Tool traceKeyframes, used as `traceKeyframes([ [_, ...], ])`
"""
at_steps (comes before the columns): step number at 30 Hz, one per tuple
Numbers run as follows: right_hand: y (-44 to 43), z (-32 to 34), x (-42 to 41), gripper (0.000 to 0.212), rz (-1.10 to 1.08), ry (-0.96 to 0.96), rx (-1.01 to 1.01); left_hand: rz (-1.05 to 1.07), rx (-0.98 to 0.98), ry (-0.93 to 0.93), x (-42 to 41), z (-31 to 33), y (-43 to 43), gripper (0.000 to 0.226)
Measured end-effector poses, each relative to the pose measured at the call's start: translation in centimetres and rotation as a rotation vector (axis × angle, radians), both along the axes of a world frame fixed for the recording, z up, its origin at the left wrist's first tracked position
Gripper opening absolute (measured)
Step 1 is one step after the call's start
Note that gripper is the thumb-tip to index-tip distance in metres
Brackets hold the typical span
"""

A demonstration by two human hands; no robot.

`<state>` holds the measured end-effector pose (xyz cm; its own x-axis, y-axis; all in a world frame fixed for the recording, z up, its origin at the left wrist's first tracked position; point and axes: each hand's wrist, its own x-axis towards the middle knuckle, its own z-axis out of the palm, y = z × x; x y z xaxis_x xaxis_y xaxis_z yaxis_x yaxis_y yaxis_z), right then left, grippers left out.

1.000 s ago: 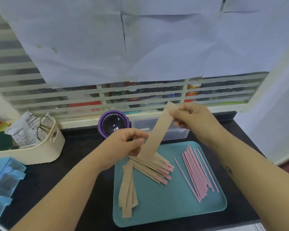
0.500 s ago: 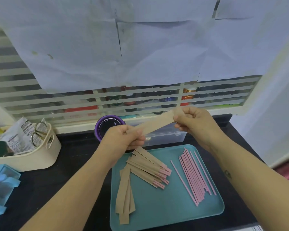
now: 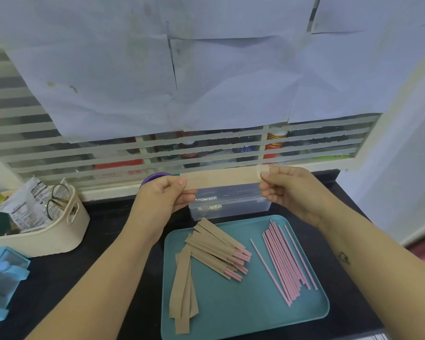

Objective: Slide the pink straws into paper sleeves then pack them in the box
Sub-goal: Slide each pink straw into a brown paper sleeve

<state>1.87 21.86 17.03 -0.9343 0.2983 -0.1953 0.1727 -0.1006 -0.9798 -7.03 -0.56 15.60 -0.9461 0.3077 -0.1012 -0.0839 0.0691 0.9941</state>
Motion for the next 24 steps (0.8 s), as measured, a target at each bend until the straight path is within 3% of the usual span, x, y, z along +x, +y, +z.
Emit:
traceKeyframes([
  [7,-0.3,0.4,0.4,0.014,0.028,-0.048,0.109,0.053,0.089,-0.077,-0.3,0.5,-0.7,0.014],
  [12,-2.5,0.6,0.4,0.008,-0.014,0.014,0.113,0.175,0.72,-0.414,1.2,1.1,1.2,0.018],
  [14,-3.8,0.4,0.3,0.006,0.011,0.016,0.083,0.183,0.754,-0.454,2.4,0.2,2.5,0.029],
  [16,-4.5,0.2,0.4,0.01,0.04,0.01,0.085,0.272,0.67,-0.426,3.0,-0.6,3.0,0.033],
  [18,-4.5,0.1,0.6,0.01,0.04,-0.001,0.162,0.475,0.525,-0.27,2.6,-0.7,2.3,0.036],
  [21,-4.0,0.0,0.8,0.008,0.032,-0.025,0.334,0.715,0.244,0.196,2.1,0.3,0.7,0.045],
  [24,-3.7,-0.2,0.8,0.009,0.07,-0.043,0.468,0.529,0.023,0.654,2.4,1.4,0.7,0.037],
])
